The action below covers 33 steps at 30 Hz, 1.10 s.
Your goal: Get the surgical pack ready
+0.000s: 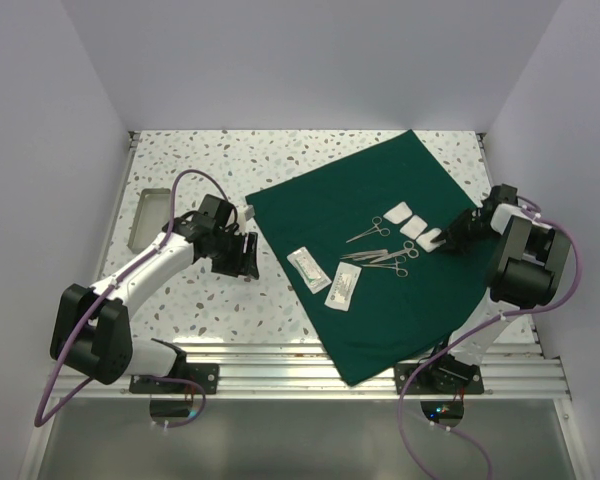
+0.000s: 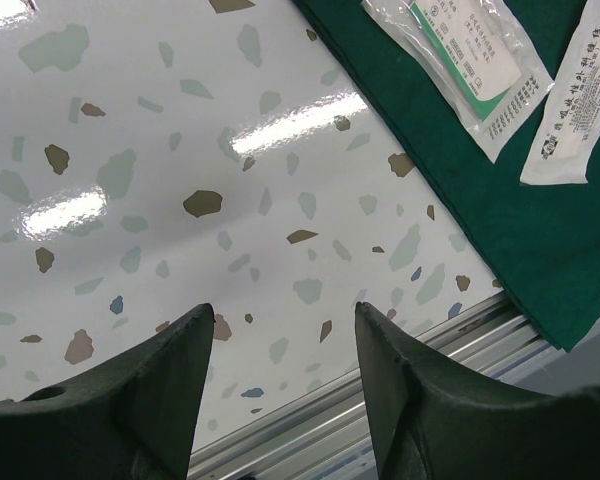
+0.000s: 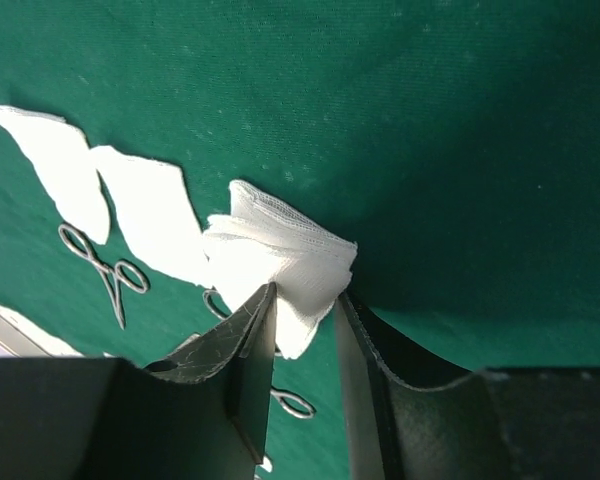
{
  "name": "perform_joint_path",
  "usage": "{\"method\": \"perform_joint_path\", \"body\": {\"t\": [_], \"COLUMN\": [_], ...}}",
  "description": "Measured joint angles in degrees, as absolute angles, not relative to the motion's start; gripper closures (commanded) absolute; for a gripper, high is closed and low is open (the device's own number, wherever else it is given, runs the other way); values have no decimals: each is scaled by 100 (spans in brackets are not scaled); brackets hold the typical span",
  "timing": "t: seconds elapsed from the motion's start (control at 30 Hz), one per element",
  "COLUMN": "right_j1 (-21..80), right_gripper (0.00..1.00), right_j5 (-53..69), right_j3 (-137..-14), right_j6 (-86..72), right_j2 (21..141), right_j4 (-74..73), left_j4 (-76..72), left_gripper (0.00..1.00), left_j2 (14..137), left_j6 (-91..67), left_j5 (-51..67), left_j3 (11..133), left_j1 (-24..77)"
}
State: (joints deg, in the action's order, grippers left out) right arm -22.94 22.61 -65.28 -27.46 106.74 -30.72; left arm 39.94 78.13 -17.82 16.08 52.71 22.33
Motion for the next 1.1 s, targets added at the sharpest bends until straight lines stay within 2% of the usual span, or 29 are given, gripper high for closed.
{"method": "perform_joint_path", "body": {"t": [0.37, 0.47, 0.57, 0.67, 0.7, 0.9, 1.1], "right_j1": [-2303, -2307, -2305, -2305, -2305, -2305, -2290], "right_gripper": [70, 74, 84, 99, 100, 100, 100], "right_j5": [2386, 2392, 2370, 2364, 2364, 2362, 2357], "right_j3": [-6512, -6512, -6510, -6510, -6510, -6563, -6772], "right_j6": [-2987, -3006, -2995, -2991, -2987, -2904, -2762], "right_j2": [10753, 10763, 10768, 10796, 10801, 10801, 10543], "right_j4": [-2816, -2803, -2788, -2777, -2779, -2882, -3232], "left_j4": [3997, 3997, 3994, 3994, 3994, 3948, 3769], "left_gripper": [38, 38, 38, 38, 37, 27, 23], "left_j2": [7813, 7813, 7813, 7813, 7813, 7701, 7531], "left_j6": [-1782, -1785, -1785, -1793, -1796, -1907, -2045], "left_j5": [1608, 1608, 1608, 1608, 1608, 1754, 2080], "left_j3": [5271, 5271, 5271, 5271, 5271, 5271, 5367], "left_j1": [2233, 2233, 2233, 2233, 2233, 2233, 2231]}}
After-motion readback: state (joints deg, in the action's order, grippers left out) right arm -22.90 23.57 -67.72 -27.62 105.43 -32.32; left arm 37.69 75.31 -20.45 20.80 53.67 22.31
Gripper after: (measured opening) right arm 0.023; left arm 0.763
